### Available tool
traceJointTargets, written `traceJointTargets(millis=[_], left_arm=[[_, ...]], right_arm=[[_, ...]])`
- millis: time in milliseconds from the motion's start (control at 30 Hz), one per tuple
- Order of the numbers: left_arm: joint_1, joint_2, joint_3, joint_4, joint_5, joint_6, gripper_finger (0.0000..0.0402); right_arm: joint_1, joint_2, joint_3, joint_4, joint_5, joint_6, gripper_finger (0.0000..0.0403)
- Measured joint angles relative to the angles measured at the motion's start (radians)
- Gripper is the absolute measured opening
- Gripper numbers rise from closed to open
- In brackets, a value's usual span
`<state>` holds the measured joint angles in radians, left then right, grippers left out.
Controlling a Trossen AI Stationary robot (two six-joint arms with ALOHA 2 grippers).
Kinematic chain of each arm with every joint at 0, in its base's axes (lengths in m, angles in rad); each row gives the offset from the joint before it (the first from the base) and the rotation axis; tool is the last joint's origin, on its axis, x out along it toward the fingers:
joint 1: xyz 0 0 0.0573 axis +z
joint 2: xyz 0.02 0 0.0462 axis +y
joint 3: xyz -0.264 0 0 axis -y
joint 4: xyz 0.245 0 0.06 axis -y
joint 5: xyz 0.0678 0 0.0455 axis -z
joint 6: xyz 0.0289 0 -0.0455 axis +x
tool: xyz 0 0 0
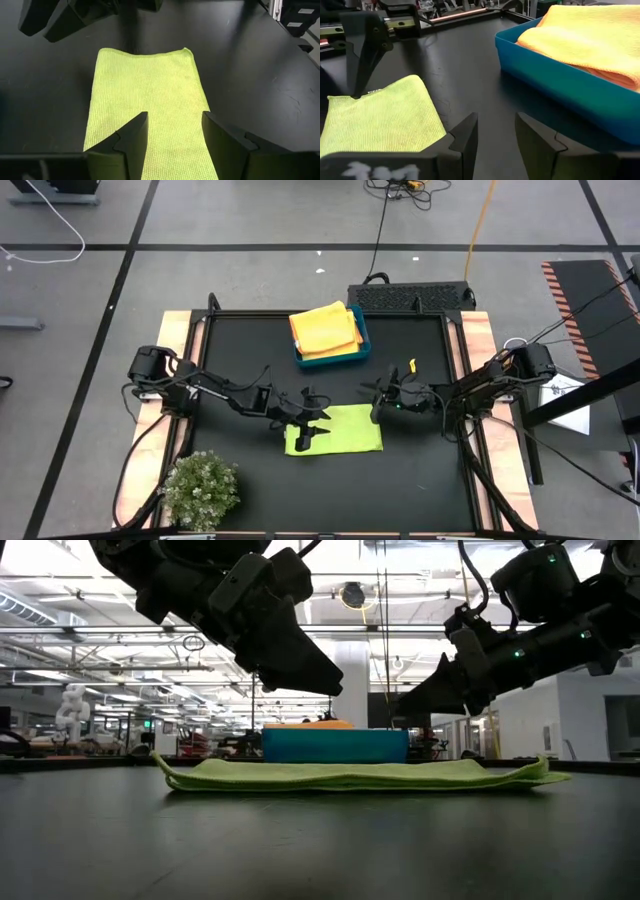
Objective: Fold microfiber towels
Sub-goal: Fold the green microfiber towel
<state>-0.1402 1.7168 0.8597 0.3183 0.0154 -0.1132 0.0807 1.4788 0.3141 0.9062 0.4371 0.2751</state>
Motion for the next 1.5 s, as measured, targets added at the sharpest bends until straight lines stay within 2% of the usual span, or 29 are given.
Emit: traceJointTargets(millis=[1500], left_arm=[[-0.014,0.0,0.0,0.001,-0.025,0.003,0.0186]], right_arm=[[0.007,0.0,0.0,0.001,-0.027,0.026,0.0123]])
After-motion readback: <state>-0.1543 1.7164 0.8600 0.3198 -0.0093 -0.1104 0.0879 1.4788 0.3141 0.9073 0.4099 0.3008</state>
